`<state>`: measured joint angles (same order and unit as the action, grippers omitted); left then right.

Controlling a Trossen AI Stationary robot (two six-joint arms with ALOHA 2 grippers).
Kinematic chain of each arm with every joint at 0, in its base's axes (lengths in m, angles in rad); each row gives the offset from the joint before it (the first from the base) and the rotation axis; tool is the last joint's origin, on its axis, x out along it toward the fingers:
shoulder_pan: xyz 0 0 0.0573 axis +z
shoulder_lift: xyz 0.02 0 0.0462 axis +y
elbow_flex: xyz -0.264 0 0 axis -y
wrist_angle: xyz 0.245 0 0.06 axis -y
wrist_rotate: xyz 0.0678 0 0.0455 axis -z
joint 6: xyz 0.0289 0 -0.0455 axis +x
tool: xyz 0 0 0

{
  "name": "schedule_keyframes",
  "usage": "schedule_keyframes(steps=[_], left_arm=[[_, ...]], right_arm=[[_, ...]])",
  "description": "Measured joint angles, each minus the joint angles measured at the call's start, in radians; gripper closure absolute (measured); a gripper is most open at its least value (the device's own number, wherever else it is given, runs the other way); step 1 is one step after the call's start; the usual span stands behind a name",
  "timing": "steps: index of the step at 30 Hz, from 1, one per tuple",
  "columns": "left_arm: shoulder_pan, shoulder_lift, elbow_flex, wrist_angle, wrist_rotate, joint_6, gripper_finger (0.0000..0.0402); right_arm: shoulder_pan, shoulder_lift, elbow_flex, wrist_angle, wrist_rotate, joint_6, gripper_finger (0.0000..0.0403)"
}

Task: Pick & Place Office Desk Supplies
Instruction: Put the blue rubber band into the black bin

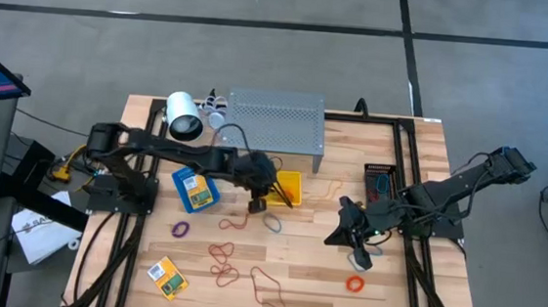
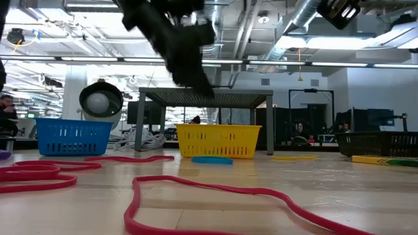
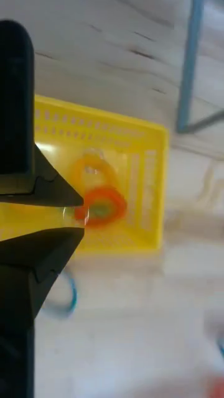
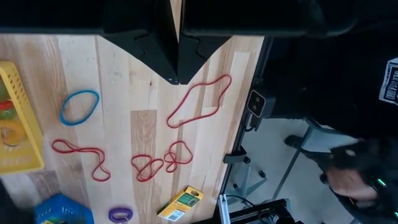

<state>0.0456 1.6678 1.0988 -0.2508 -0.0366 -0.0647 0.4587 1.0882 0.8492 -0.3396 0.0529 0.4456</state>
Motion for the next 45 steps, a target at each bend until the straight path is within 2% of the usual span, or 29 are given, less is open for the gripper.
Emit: schedule_keyframes(steps=[5, 8, 11, 14, 20, 26, 34, 45], left_arm=[[-0.033, -0.128, 0.002, 0.038, 0.215, 0.029, 0.0343], [-0.111, -0.149, 0.003, 0.061, 0.239, 0.123, 0.0343], [-0.195, -0.121, 0.001, 0.067, 0.167, 0.212, 0.0343], [-0.242, -0.067, 0.000, 0.060, 0.093, 0.239, 0.0343], [-0.234, 0.049, 0.001, 0.081, 0.088, 0.157, 0.0343], [-0.240, 0.128, 0.001, 0.093, 0.086, 0.163, 0.0345], [-0.238, 0.184, 0.001, 0.037, 0.005, 0.218, 0.0357], [-0.234, 0.191, 0.001, 0.021, -0.045, 0.249, 0.0307]], right_arm=[[0.000, 0.000, 0.000, 0.003, 0.000, 0.000, 0.0402], [0.000, 0.000, 0.000, 0.004, 0.000, 0.000, 0.0402], [0.000, 0.000, -0.001, 0.006, 0.000, 0.000, 0.0402], [0.000, 0.000, -0.001, 0.014, 0.000, 0.000, 0.0402], [0.000, 0.000, -0.001, 0.026, 0.000, 0.017, 0.0402], [0.014, 0.014, -0.001, 0.032, -0.001, 0.027, 0.0402], [0.019, 0.064, -0.001, 0.037, -0.001, 0.027, 0.0402], [0.020, 0.077, 0.000, 0.040, -0.003, 0.027, 0.0402]])
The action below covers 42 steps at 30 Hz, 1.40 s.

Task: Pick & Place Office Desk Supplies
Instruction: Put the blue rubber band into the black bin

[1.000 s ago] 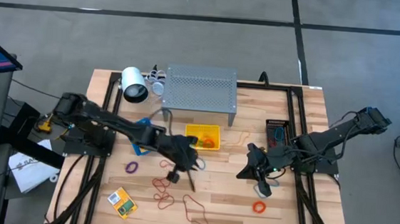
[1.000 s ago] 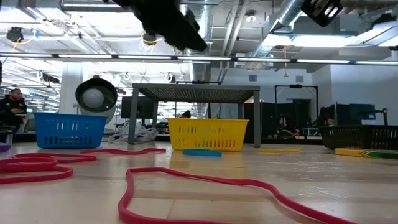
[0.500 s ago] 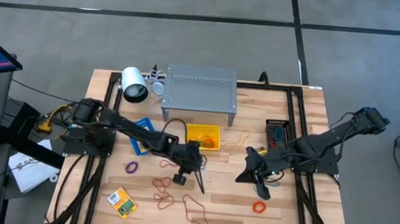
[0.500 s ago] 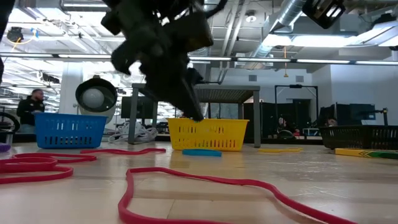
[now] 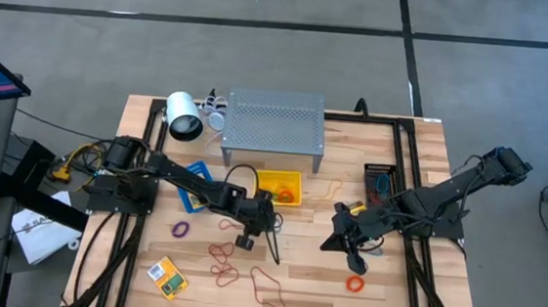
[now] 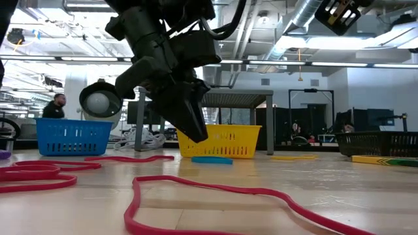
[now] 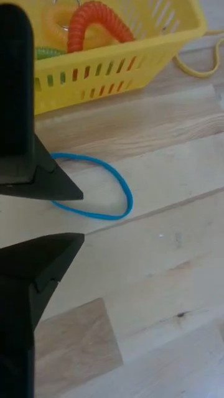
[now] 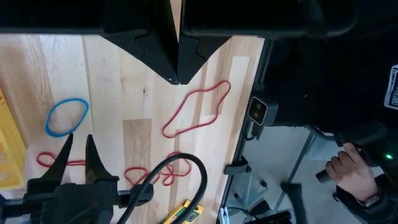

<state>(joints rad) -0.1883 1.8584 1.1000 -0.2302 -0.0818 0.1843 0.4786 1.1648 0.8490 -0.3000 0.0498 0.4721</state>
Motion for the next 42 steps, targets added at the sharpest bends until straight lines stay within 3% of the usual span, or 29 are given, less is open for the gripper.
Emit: schedule_keyframes(steps=[10, 26, 32, 37, 42], left_arm=[[0.006, 0.024, 0.000, 0.002, 0.000, 0.003, 0.0280], [0.005, 0.111, 0.005, 0.069, 0.010, 0.014, 0.0289], [0.005, 0.107, 0.004, 0.073, 0.032, 0.013, 0.0319], [0.005, 0.108, 0.002, 0.076, 0.079, 0.013, 0.0387], [0.001, 0.109, 0.002, 0.082, 0.083, -0.008, 0.0399]], right_arm=[[0.000, 0.000, 0.000, -0.001, 0.000, 0.000, 0.0402], [0.000, 0.000, 0.000, 0.003, 0.000, 0.000, 0.0402], [0.000, 0.000, 0.000, 0.002, 0.000, 0.000, 0.0402], [0.000, 0.000, 0.000, 0.002, 0.000, 0.000, 0.0402], [0.000, 0.000, 0.000, 0.002, 0.000, 0.000, 0.0402]])
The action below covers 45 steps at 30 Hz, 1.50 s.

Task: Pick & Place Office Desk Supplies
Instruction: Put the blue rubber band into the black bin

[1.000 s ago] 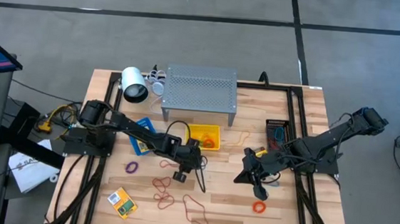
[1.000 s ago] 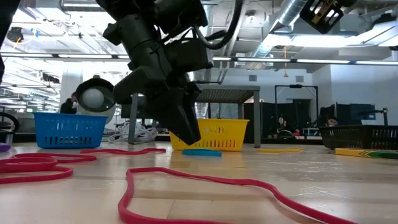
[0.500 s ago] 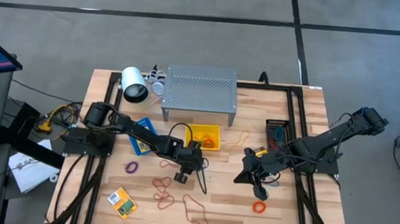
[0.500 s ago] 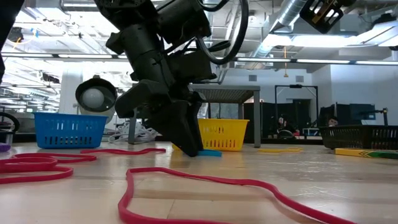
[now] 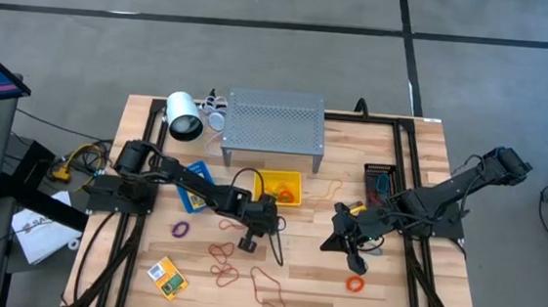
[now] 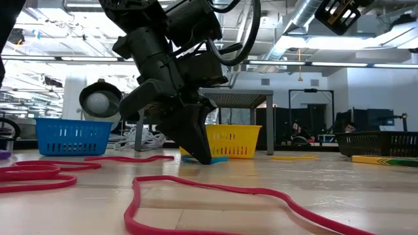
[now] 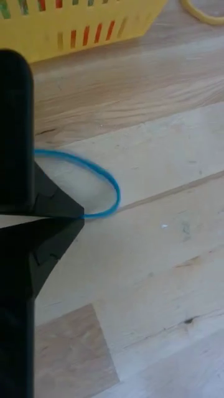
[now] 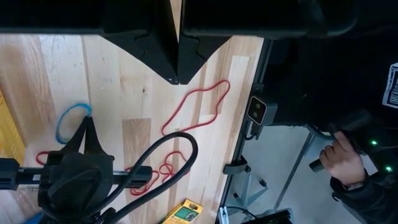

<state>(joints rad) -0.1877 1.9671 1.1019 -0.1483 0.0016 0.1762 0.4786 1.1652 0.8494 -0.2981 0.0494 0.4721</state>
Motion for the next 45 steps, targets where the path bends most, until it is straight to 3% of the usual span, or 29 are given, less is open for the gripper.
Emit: schedule_keyframes(steps=[3, 8, 17, 22, 25, 33, 37, 41, 45], left_arm=[[-0.006, -0.015, -0.003, -0.001, 0.000, -0.024, 0.0400], [-0.006, -0.116, -0.006, 0.035, 0.094, -0.083, 0.0401], [0.024, -0.335, -0.002, 0.213, 0.163, -0.146, 0.0401], [0.047, -0.406, -0.003, 0.282, 0.211, -0.168, 0.0401], [0.045, -0.427, -0.002, 0.292, 0.218, -0.170, 0.0401], [0.045, -0.427, -0.003, 0.298, 0.261, -0.178, 0.0401], [0.045, -0.427, -0.003, 0.317, 0.262, -0.178, 0.0401], [0.045, -0.427, -0.003, 0.321, 0.287, -0.178, 0.0401], [0.045, -0.427, -0.003, 0.321, 0.288, -0.178, 0.0401]], right_arm=[[0.000, 0.000, 0.000, 0.000, 0.000, -0.006, 0.0402], [-0.012, 0.000, 0.000, 0.001, 0.000, -0.033, 0.0402], [-0.076, 0.000, 0.000, 0.116, 0.001, -0.323, 0.0402], [-0.134, 0.000, 0.000, 0.209, 0.001, -0.359, 0.0402], [-0.164, 0.000, 0.000, 0.262, -0.008, -0.369, 0.0402], [-0.227, 0.000, 0.000, 0.443, -0.169, -0.383, 0.0402], [-0.255, 0.000, 0.000, 0.426, -0.183, -0.326, 0.0401], [-0.266, 0.029, 0.000, 0.406, -0.183, -0.315, 0.0377], [-0.266, 0.070, 0.000, 0.412, -0.183, -0.315, 0.0322]])
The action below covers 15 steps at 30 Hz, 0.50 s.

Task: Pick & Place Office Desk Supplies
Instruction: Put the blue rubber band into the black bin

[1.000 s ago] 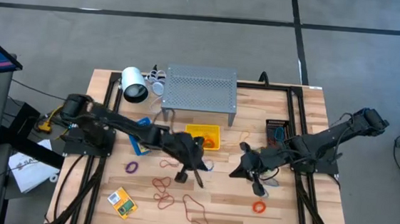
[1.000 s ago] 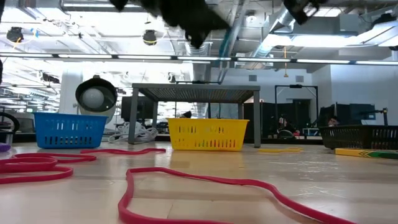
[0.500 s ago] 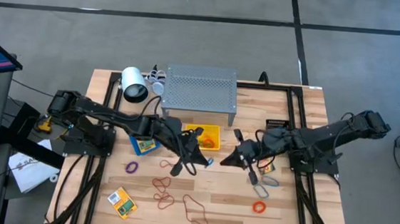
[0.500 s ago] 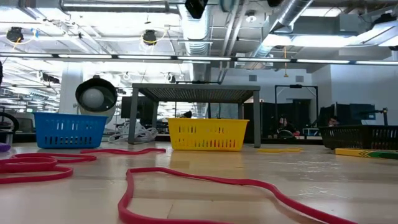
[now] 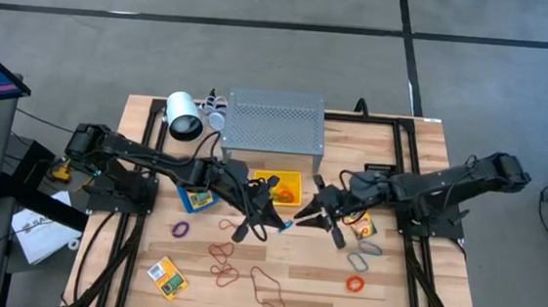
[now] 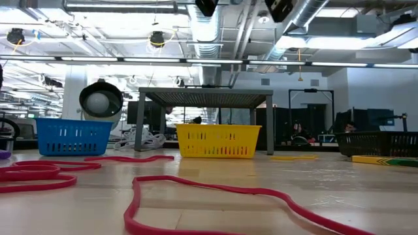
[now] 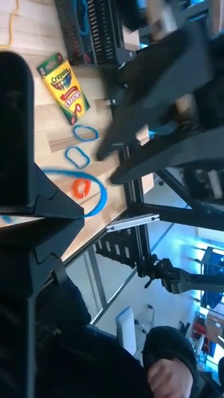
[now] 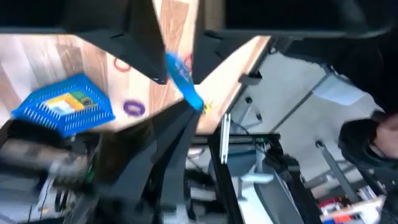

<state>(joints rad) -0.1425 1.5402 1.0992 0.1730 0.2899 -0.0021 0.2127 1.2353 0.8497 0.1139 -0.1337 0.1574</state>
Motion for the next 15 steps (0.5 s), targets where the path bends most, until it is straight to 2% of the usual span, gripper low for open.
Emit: schedule_keyframes(steps=[5, 8, 11, 15], left_arm=[[0.000, 0.000, 0.000, -0.018, 0.002, -0.003, 0.0401], [0.000, 0.000, 0.000, -0.021, 0.002, -0.003, 0.0401], [0.000, 0.000, 0.000, -0.012, 0.002, -0.003, 0.0401], [0.000, 0.000, 0.000, -0.012, 0.001, -0.003, 0.0401]], right_arm=[[-0.007, 0.030, 0.000, -0.001, -0.025, 0.006, 0.0242], [-0.007, 0.029, 0.000, 0.001, -0.014, 0.017, 0.0207], [-0.011, 0.028, 0.000, 0.015, -0.001, 0.017, 0.0196], [-0.013, 0.029, 0.000, 0.037, 0.004, 0.009, 0.0206]])
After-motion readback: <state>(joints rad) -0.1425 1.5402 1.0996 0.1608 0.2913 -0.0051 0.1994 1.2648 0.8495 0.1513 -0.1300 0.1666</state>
